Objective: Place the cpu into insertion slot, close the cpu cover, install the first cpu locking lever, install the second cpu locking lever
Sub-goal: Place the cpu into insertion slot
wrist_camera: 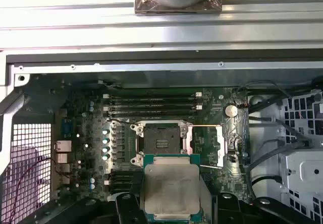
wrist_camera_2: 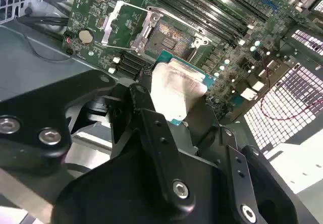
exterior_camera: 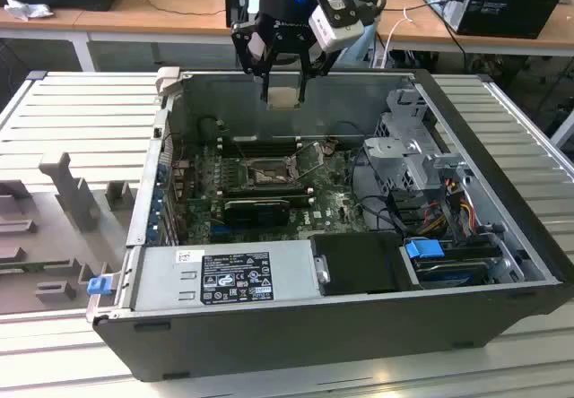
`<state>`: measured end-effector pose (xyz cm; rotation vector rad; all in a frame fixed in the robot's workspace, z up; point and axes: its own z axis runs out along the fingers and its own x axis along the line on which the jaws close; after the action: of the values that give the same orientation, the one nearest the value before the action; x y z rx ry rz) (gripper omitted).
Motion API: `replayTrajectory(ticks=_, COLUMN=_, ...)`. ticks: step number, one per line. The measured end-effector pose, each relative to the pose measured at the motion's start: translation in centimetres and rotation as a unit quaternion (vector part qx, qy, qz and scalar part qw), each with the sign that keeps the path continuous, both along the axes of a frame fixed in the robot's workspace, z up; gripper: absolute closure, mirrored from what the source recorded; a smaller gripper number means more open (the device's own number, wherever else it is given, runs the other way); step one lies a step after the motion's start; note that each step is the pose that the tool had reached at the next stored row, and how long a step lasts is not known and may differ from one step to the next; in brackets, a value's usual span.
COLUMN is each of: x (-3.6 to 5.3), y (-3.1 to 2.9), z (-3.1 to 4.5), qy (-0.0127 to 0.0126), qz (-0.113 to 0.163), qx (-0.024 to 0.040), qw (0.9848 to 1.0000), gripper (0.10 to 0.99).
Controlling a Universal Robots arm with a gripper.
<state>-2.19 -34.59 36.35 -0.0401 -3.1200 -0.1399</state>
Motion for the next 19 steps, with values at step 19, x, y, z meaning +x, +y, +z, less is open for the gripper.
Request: replayTrajectory(ticks=19, x=0.00, y=0.00, z=-0.94, qy=0.0000, qz=-0.180, qx=-0.0007, qw=0.9837, gripper=0.561)
